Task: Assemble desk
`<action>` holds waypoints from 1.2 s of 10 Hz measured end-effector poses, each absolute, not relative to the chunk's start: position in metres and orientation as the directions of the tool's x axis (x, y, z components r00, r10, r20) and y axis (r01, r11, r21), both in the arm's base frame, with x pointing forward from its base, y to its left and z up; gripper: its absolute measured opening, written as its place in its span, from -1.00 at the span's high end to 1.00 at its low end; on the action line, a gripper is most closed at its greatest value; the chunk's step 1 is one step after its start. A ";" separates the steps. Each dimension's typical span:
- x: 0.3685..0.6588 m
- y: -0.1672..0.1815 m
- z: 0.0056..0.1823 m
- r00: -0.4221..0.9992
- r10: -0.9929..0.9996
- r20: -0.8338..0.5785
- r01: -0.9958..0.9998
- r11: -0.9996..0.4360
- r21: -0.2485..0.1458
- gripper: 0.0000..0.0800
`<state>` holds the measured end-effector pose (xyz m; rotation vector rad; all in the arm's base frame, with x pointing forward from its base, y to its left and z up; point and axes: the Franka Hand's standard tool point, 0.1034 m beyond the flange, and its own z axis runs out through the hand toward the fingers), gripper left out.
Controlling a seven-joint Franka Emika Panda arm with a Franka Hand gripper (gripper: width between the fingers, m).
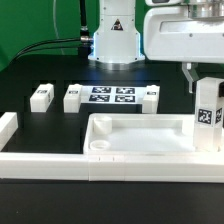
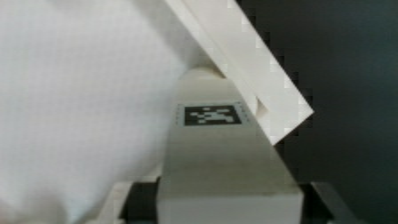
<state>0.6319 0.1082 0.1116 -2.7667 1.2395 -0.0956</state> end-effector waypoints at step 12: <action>0.636 0.116 0.108 0.934 -0.352 0.063 -0.344 -0.933 -0.104 -0.62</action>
Offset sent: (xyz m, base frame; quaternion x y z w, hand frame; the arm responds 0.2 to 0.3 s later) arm 0.0000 0.0000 0.0000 0.0000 0.0000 0.1938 0.9810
